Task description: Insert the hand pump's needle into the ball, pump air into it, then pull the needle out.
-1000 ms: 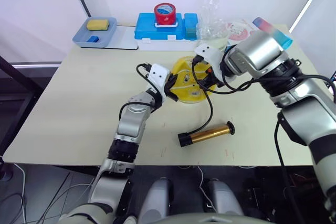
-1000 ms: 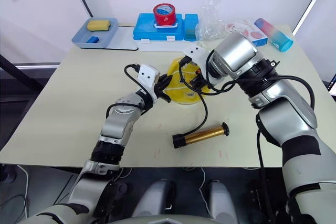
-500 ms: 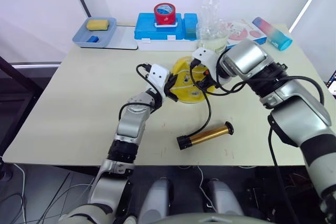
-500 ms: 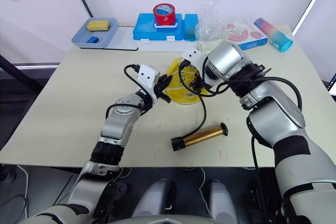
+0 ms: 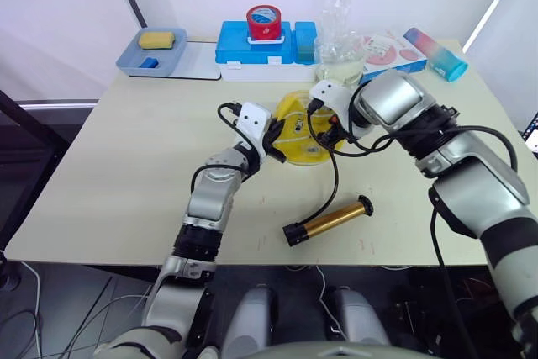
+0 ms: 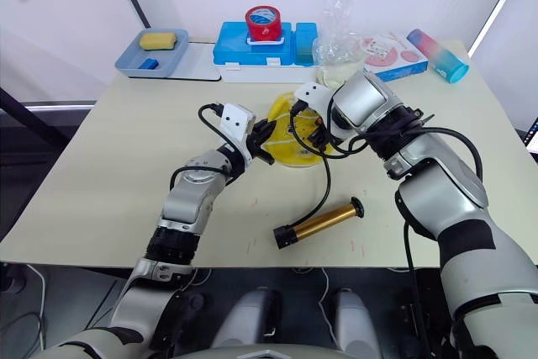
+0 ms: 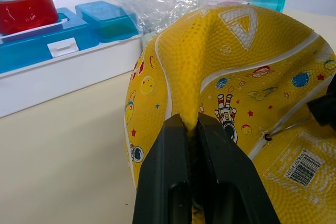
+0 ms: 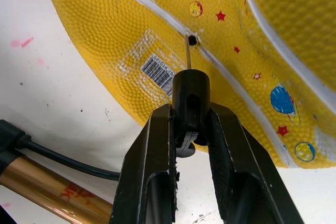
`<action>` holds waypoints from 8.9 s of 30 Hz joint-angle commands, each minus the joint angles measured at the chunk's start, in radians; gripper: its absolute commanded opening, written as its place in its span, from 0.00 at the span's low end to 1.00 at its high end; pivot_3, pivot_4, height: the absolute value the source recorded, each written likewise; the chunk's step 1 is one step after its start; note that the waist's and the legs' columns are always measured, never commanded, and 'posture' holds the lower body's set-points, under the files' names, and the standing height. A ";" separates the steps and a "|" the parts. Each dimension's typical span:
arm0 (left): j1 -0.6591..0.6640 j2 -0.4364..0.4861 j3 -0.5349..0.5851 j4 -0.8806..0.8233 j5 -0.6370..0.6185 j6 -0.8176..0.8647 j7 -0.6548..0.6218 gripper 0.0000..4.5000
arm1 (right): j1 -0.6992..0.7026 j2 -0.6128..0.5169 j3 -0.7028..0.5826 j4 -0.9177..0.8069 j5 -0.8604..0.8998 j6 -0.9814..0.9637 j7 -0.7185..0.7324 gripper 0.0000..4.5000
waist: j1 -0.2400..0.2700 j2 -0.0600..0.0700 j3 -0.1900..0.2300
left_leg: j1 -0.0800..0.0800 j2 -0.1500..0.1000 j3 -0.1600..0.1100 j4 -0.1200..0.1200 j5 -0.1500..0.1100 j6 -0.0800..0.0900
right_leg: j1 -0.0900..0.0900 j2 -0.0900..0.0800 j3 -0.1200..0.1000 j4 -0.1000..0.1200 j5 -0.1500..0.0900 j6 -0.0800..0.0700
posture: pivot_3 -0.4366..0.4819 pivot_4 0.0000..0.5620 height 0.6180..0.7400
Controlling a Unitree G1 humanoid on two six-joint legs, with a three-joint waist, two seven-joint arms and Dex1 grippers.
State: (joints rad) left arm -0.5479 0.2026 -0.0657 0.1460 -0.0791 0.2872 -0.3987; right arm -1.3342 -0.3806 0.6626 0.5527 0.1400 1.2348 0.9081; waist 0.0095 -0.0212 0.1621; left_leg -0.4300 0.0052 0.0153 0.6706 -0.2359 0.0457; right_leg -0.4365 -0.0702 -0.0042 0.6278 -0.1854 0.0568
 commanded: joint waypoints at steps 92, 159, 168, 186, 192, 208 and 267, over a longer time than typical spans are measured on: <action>0.040 0.003 0.011 0.000 -0.006 0.006 -0.020 0.02 | 0.044 0.042 -0.124 0.010 -0.070 -0.084 0.016 0.07 | -0.023 0.000 0.000 | 0.003 0.000 0.000 0.000 0.000 -0.001 | 0.001 0.000 0.000 0.004 0.000 -0.001 | 0.48 0.27 1.00; 0.041 -0.003 0.004 0.027 -0.013 -0.009 -0.025 0.02 | 0.024 0.069 -0.155 0.065 -0.092 -0.098 0.000 0.07 | -0.023 0.000 0.000 | 0.009 0.000 0.000 0.000 0.000 -0.001 | 0.005 0.000 0.002 0.004 0.000 -0.001 | 0.48 0.27 1.00; 0.045 -0.003 0.005 0.024 -0.014 -0.006 -0.022 0.02 | 0.023 0.082 -0.161 0.084 -0.108 -0.073 -0.013 0.07 | -0.023 0.000 0.000 | 0.009 0.000 0.000 0.000 0.000 -0.001 | 0.005 0.000 0.002 0.004 0.000 -0.001 | 0.48 0.27 1.00; 0.056 -0.001 0.005 0.024 -0.012 -0.010 -0.018 0.02 | 0.016 0.101 -0.162 0.137 -0.128 -0.057 -0.034 0.07 | -0.023 0.000 0.000 | 0.011 0.000 -0.001 0.000 0.000 -0.001 | 0.007 0.000 0.002 0.004 0.000 -0.001 | 0.48 0.27 1.00; 0.055 0.001 0.001 0.026 -0.011 -0.014 -0.023 0.02 | 0.014 0.109 -0.147 0.140 -0.132 -0.054 -0.031 0.07 | -0.023 0.000 0.000 | 0.011 0.000 -0.001 0.000 0.000 -0.001 | 0.007 0.000 0.003 0.004 0.000 -0.001 | 0.48 0.27 1.00; 0.063 0.010 -0.054 0.012 -0.003 -0.062 -0.104 0.02 | -0.039 0.181 -0.153 0.148 -0.134 0.001 -0.041 0.07 | -0.025 0.001 0.000 | 0.011 0.001 -0.002 -0.001 0.000 -0.001 | 0.006 0.000 0.003 0.004 0.000 -0.001 | 0.48 0.27 1.00; 0.048 -0.010 0.022 0.077 -0.021 -0.028 -0.049 0.00 | 0.195 -0.002 -0.303 -0.241 -0.119 -0.142 0.044 0.71 | -0.021 0.003 -0.001 | 0.011 0.000 -0.004 -0.002 0.000 -0.001 | 0.008 0.000 0.002 0.000 0.000 0.000 | 0.48 0.27 1.00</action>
State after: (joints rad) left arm -0.5117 0.2011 -0.0260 0.1860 -0.1021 0.2345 -0.4490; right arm -1.1429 -0.3760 0.4008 0.3927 -0.0018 1.1086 0.9659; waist -0.0113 -0.0182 0.1615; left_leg -0.4188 0.0060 0.0119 0.6684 -0.2358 0.0451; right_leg -0.4285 -0.0701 -0.0025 0.6282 -0.1853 0.0564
